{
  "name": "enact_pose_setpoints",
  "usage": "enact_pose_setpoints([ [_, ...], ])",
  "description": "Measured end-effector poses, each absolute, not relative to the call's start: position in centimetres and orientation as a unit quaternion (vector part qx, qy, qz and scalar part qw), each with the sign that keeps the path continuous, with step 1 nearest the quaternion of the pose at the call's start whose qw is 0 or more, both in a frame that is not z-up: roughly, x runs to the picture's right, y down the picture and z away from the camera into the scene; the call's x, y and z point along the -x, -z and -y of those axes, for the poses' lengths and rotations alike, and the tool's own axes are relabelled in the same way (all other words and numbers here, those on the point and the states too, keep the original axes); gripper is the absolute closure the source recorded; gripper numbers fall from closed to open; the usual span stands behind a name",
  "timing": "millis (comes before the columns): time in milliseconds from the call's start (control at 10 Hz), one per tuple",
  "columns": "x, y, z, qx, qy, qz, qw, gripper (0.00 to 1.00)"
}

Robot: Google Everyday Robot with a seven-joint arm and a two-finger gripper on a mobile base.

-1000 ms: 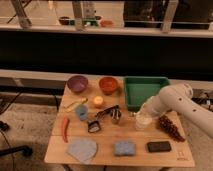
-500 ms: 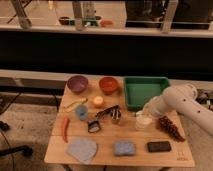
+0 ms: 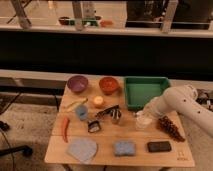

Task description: Place fork in paper cup

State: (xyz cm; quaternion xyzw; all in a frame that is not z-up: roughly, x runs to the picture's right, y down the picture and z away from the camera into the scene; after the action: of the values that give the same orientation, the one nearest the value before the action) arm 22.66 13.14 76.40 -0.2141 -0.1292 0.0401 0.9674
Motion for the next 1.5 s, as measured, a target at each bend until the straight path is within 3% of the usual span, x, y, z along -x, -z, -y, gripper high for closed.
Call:
enact_pose_setpoints([
  [800, -22.94, -77.40, -13.66, 0.229, -0.042, 0.123, 0.965, 0.98],
  [1500, -22.95, -77.43, -13.69, 0.229, -0.043, 0.123, 0.965, 0.30],
])
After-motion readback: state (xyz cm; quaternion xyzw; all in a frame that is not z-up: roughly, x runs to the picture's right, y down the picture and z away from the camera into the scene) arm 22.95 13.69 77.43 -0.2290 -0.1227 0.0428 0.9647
